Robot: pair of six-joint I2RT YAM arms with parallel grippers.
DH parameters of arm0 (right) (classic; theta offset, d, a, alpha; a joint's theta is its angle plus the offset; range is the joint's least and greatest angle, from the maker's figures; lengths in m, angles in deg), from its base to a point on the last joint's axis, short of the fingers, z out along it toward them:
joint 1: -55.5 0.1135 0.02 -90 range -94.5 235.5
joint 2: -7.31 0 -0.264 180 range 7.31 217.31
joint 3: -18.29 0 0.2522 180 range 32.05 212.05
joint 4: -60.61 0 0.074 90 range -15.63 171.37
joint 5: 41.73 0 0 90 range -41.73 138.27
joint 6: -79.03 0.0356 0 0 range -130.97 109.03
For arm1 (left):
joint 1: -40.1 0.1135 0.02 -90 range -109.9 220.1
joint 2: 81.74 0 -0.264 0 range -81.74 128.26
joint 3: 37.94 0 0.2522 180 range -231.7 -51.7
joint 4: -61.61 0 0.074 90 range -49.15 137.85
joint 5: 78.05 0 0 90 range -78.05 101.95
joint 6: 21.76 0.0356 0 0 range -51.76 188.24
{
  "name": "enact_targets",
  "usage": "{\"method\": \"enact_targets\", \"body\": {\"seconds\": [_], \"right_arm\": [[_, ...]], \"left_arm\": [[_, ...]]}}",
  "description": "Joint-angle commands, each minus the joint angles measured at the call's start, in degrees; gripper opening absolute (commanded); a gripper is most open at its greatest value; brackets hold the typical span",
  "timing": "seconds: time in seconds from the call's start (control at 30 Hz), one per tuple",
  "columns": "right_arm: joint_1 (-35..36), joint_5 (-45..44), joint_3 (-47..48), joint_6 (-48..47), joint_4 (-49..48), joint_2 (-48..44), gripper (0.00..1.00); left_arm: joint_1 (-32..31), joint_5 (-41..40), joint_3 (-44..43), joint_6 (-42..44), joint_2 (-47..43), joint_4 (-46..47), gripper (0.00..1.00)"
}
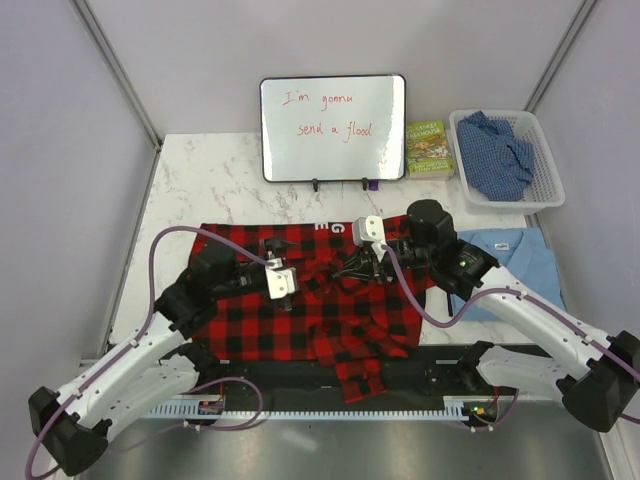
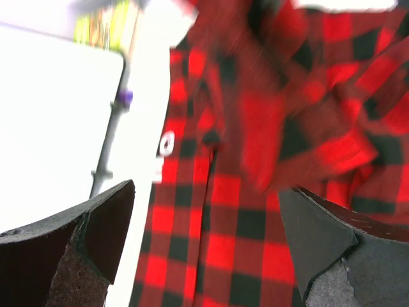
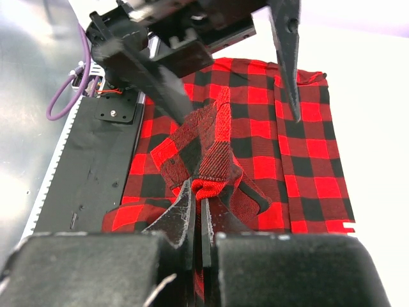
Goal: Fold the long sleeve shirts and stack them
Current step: Fold the shirt
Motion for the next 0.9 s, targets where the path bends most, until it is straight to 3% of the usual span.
{"method": "enact_targets", "body": {"seconds": [0.0,0.2,0.4,0.53,0.6,0.7,0.73,0.77,0.8,0.87], "right_arm": [[0.23,2.03,0.58,0.41,-2.53,0.58,0.0],[0.23,1.94,0.14,-0.38,-2.27,0.23,0.0],[0.32,1.41,-0.13,-0.82,-2.09,-0.03,0.0],[0.23,1.33,-0.39,-0.91,-2.01,-0.39,0.0],[0.23,0.8,-0.57,-0.82,-1.92,-0.56,0.0],[0.23,0.27,-1.01,-1.17,-1.65,-0.74,0.0],[0.23,0.1,-1.01,-1.09,-1.57,-0.74,0.04],[0.23,-1.3,-0.48,-0.83,-0.87,-0.65,0.14],[-0.03,-2.88,-0.13,0.31,-0.78,-0.91,0.38],[-1.43,-3.95,0.48,3.64,-0.95,-1.35,0.58]], "left_arm": [[-6.12,-0.98,-0.36,-0.62,-0.33,7.49,1.0],[-11.58,-3.96,-1.93,-4.48,0.1,7.84,0.98],[-11.58,-4.68,-4.39,-7.56,1.86,7.41,0.83],[-11.67,-4.58,-5.89,-10.63,2.74,6.7,0.61],[-11.58,-4.59,-6.85,-10.99,3.0,5.74,0.56],[-11.67,-3.19,-9.04,-11.87,3.18,3.03,0.35],[-11.58,-2.4,-9.75,-11.96,3.26,1.7,0.18],[-11.58,-1.6,-10.54,-11.87,3.18,-0.05,0.09],[-11.58,-0.46,-12.03,-11.87,3.18,-3.37,0.02],[-11.58,1.21,-13.71,-11.0,3.44,-8.13,0.02]]}}
